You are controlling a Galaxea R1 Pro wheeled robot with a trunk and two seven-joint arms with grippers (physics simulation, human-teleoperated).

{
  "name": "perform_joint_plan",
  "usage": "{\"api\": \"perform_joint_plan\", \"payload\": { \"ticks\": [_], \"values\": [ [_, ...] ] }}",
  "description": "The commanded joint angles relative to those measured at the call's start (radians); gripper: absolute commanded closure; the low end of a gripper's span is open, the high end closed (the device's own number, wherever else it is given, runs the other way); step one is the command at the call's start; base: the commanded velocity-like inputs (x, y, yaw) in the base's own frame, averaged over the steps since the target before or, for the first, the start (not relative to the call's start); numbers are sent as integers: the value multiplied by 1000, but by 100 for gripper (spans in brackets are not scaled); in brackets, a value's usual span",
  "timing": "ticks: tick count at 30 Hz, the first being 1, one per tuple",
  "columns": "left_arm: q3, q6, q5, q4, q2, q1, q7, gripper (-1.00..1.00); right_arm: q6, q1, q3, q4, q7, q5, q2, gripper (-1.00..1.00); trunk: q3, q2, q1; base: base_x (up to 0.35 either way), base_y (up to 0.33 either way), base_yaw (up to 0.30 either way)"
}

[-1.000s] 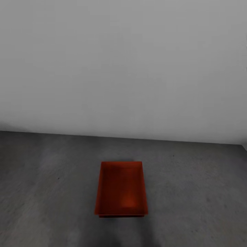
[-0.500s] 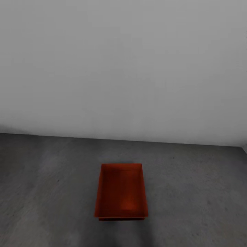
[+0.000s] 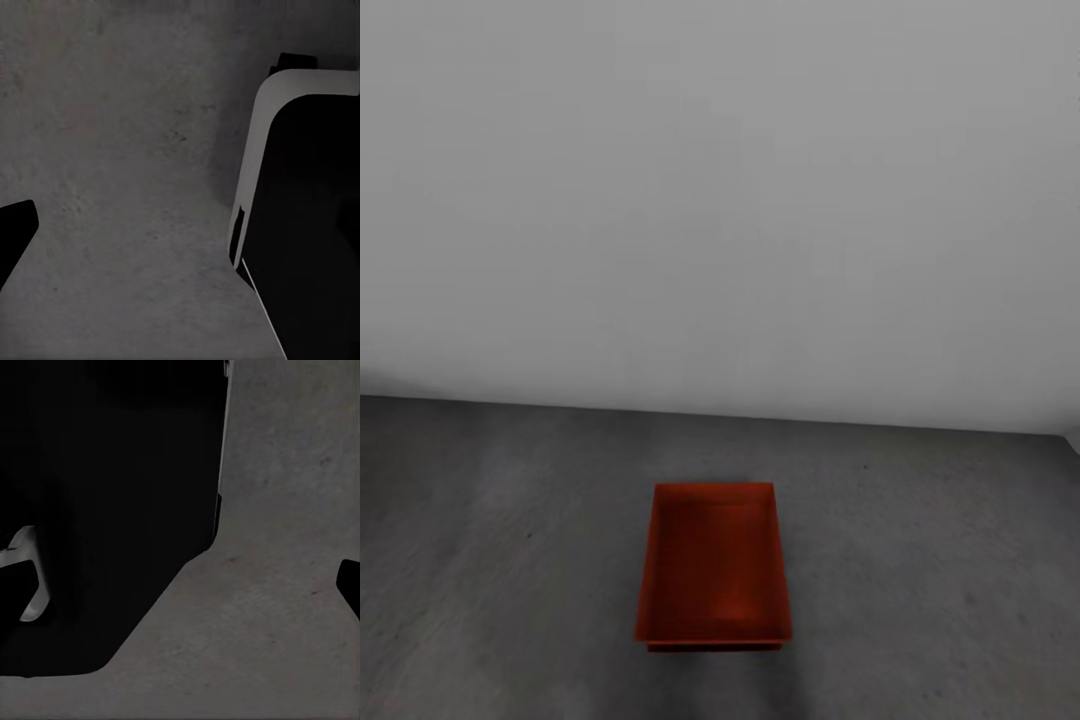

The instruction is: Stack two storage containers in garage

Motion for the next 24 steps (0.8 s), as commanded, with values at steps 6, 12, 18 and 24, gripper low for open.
{"api": "perform_joint_plan", "payload": {
  "ticks": [6, 12, 18, 24],
  "values": [
    [-3, -4, 10, 1, 0, -1, 1, -100, -7, -1, 8, 3, 2, -11, 0, -100, 9, -1, 0, 0, 0, 0],
    [-3, -4, 10, 1, -1, -1, 1, -100, -4, -1, 9, 3, -1, -11, 0, -100, 19, -1, 0, 0, 0, 0],
    [-3, -4, 10, 1, -1, 0, 1, -100, 4, -1, 10, 3, -10, -11, 2, -100, 29, -1, 0, 0, 0, 0],
    [-3, -4, 10, 1, -1, -1, 1, -100, 3, -1, 9, 3, -11, -11, 2, -100, 38, -1, 0, 0, 0, 0]
  ]
}}
